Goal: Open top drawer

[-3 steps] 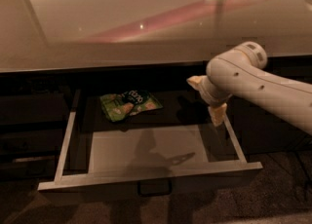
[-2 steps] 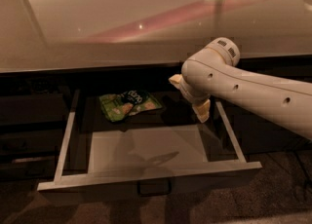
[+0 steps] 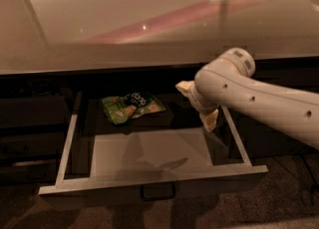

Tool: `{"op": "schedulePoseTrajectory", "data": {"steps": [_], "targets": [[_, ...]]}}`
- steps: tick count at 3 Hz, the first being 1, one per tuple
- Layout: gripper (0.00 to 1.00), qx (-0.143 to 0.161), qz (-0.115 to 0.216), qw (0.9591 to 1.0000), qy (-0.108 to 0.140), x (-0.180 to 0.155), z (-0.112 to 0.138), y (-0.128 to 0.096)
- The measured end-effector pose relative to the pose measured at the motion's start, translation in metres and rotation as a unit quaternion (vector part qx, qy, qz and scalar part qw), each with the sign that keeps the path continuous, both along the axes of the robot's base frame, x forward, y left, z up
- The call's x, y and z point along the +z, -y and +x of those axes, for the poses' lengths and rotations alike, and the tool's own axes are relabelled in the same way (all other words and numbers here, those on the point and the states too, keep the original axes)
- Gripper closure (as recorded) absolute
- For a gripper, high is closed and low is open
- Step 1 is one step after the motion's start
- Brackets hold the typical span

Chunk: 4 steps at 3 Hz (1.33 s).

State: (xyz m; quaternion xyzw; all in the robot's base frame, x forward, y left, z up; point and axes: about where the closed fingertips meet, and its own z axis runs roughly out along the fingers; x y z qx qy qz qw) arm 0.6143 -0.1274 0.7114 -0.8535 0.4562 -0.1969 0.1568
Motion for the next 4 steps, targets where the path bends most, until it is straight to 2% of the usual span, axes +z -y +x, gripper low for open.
{"op": "schedulePoseTrajectory", "data": {"steps": [1, 2, 3, 4], "targets": [[0.00, -0.007, 0.023, 0.9990, 0.037, -0.005, -0.030, -0.001], [0.00, -0.019, 0.048, 0.9961, 0.071, -0.015, -0.059, -0.008], [0.00, -0.026, 0.034, 0.9957, 0.082, -0.022, -0.086, 0.004], [0.00, -0.043, -0.026, 0.9964, 0.068, -0.038, -0.122, 0.029]]}}
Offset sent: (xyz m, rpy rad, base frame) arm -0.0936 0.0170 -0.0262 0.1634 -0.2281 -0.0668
